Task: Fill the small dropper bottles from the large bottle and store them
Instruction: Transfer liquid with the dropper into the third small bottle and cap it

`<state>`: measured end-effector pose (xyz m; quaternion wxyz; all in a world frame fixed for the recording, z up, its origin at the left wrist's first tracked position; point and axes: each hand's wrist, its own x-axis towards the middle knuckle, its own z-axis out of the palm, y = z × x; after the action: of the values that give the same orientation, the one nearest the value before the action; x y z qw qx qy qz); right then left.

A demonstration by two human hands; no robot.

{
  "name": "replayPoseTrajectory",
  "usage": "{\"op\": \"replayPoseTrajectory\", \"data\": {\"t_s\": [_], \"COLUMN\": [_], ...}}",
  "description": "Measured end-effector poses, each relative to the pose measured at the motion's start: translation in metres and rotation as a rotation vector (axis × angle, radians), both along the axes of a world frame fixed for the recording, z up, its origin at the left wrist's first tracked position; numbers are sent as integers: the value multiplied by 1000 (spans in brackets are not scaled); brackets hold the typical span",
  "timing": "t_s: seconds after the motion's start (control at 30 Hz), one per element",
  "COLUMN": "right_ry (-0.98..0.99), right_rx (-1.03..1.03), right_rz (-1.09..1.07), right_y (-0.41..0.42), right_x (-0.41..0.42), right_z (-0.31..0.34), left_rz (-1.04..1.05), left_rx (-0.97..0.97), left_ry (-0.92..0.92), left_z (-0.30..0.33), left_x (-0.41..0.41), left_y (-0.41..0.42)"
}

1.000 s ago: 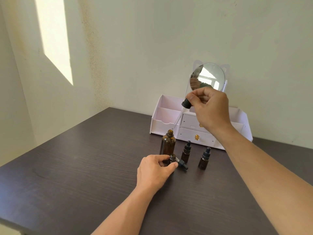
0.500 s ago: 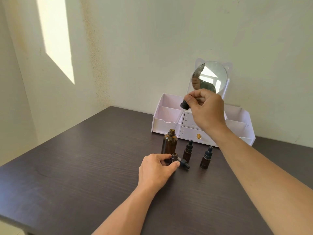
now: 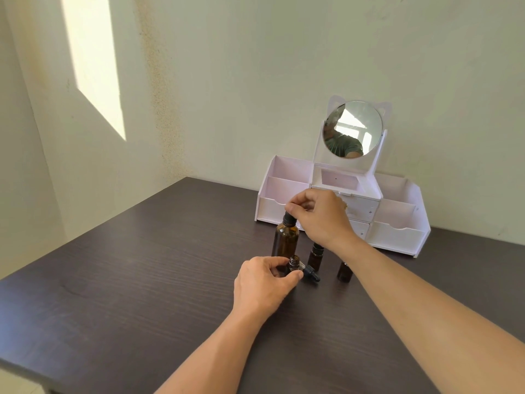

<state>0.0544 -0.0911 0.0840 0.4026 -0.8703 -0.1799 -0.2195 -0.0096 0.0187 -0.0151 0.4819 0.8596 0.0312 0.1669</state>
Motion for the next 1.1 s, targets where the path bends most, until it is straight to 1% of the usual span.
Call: {"op": "replayPoseTrajectory", "data": {"t_s": [0.13,0.27,0.4,0.47,0.6,0.67,0.8,1.0,1.1], "right_ry": [6,52,-8,-4,148,193,188,172,158], "right_rx": [-11,-24,-34,-100,-317,-404,-499,-479,-407], "right_rz": [11,30,-24,-48,-153,-206,-225,-220,-222], "right_y": [0,-2,-15,-24,-38,-40,-38,-43,-51], "right_x": [-2,-5,-21,-32,-45,-49,-55,-54,-53], "right_z": [0,2,0,-11,-42,-51,-59,-61,-52], "left_rz": [0,-17,-22,-23,-27,-20,-13,-12,-17], "left_rx": [3,23,35,42,41,59,74,76,66], "left_ry": [9,22,24,19,23,15,-9,-1,9], "left_z": [0,0,1,1,0,0,0,1,2], "left_x": [0,-1,-2,-2,-1,-1,-2,-1,-1], "left_y": [0,0,1,1,0,0,0,-1,-1]}}
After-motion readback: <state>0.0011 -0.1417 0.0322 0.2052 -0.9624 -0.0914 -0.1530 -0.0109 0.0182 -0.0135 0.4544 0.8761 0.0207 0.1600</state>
